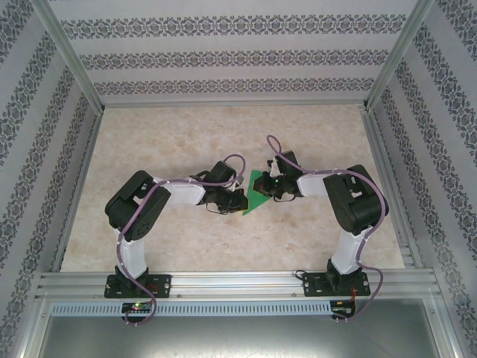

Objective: Fold a paper plane with a square sheet of paper (pick it up from the middle)
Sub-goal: Fourth fold the wing at the center of the table.

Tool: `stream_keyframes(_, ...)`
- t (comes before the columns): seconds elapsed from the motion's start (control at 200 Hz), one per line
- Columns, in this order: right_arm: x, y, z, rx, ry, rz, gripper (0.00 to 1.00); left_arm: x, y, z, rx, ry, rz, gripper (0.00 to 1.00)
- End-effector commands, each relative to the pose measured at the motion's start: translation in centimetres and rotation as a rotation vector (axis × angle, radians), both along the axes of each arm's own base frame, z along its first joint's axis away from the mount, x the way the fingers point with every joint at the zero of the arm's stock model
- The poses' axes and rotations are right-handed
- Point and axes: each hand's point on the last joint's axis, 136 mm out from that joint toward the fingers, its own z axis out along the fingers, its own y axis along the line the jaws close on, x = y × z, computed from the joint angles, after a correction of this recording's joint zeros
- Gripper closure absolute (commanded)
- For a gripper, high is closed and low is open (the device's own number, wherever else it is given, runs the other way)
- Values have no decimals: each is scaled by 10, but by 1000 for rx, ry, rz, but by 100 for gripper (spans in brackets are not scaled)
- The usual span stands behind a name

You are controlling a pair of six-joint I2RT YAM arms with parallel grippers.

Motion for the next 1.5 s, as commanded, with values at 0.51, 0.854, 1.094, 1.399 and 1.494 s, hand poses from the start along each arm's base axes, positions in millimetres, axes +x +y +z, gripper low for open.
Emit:
stream_keyframes(0.51, -45, -40, -72, -234, 224, -43, 100, -51, 28, 8, 131, 48, -69, 100)
stream_keyframes(0.854, -47, -40, -76, -232, 234, -43, 100, 15, -11, 38, 47, -106, -29, 100)
stream_keyframes(1.094, -48, -39, -77, -225, 240, -43, 100, 29, -21, 17, 68, -93, -30, 100)
stream_keyframes(1.399, -51, -40, -79, -224, 248, -42, 100, 33, -17, 3, 82, -99, -7, 100)
stream_keyframes(1.494, -52, -40, -80, -225, 252, -43, 100, 36, -16, 5, 70, -118, -2, 100)
